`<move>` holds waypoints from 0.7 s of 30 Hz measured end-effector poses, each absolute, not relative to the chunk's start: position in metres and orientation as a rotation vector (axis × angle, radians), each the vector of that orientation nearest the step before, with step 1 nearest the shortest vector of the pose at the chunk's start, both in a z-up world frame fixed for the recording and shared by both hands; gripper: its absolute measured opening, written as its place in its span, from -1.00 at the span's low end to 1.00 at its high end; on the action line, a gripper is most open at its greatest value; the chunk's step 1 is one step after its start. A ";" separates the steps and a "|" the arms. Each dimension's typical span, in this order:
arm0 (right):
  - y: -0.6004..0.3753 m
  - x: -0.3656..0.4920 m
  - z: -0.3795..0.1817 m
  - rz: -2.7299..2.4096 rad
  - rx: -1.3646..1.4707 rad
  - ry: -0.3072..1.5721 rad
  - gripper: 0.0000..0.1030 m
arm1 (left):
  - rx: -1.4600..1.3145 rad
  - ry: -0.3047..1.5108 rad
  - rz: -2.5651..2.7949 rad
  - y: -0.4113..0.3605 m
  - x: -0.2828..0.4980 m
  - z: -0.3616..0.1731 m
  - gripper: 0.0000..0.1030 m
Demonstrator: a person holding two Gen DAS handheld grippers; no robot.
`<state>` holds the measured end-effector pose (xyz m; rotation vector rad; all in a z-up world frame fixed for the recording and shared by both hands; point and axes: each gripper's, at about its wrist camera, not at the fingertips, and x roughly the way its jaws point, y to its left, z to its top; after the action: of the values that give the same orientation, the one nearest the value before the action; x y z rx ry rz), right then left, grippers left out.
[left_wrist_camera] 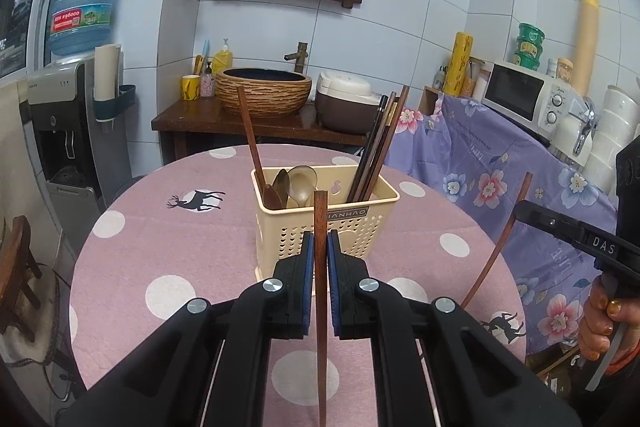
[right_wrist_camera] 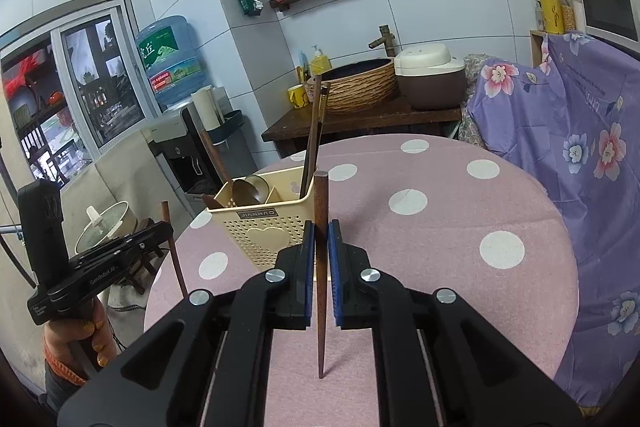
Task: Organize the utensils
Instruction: 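Lift and carry the chopstick with the left tool while the right carries its chopstick to the caddy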
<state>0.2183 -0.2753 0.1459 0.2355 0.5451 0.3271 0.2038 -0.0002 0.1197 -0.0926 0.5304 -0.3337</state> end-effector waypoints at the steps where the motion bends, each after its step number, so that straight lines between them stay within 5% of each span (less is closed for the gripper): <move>1: -0.275 0.218 0.146 0.328 0.233 0.545 -0.85 | -0.093 0.529 -0.338 0.000 0.203 0.121 -0.85; 13: -0.268 0.223 0.171 0.383 0.193 0.521 -0.85 | -0.100 0.492 -0.395 0.002 0.202 0.146 -0.85; 21: -0.253 0.247 0.250 0.412 0.157 0.405 -0.85 | -0.156 0.372 -0.397 0.013 0.232 0.228 -0.85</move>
<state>0.2467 -0.2532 0.2505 0.1571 0.4051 0.4123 0.2319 0.0131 0.2276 -0.1562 0.3718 -0.3966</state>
